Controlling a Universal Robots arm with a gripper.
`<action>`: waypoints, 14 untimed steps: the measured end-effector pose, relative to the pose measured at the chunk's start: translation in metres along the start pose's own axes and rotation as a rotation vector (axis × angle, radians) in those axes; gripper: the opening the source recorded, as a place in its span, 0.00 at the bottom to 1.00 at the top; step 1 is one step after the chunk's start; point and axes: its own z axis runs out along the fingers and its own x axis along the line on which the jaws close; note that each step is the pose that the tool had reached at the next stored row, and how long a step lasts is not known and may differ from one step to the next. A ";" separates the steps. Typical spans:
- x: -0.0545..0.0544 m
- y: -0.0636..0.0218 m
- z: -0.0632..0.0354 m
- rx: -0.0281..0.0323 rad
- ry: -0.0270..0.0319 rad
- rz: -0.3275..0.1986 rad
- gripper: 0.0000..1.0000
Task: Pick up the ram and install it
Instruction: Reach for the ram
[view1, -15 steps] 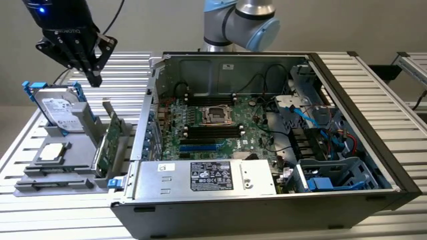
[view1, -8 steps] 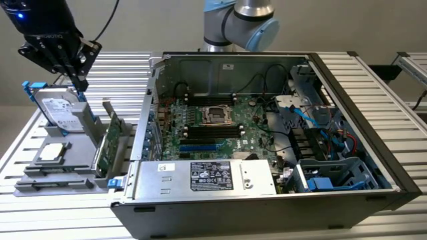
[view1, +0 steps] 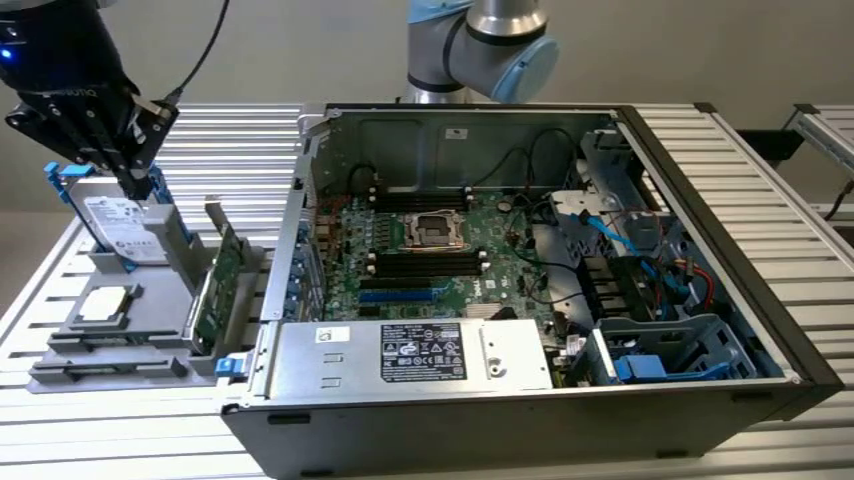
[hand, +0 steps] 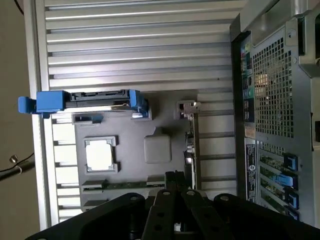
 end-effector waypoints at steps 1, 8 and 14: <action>0.002 -0.0019 0.0009 0.0003 0.0031 0.000 0.11; 0.016 -0.0147 0.0067 0.0017 0.0230 0.001 0.11; 0.028 -0.0257 0.0112 0.0026 0.0359 0.002 0.11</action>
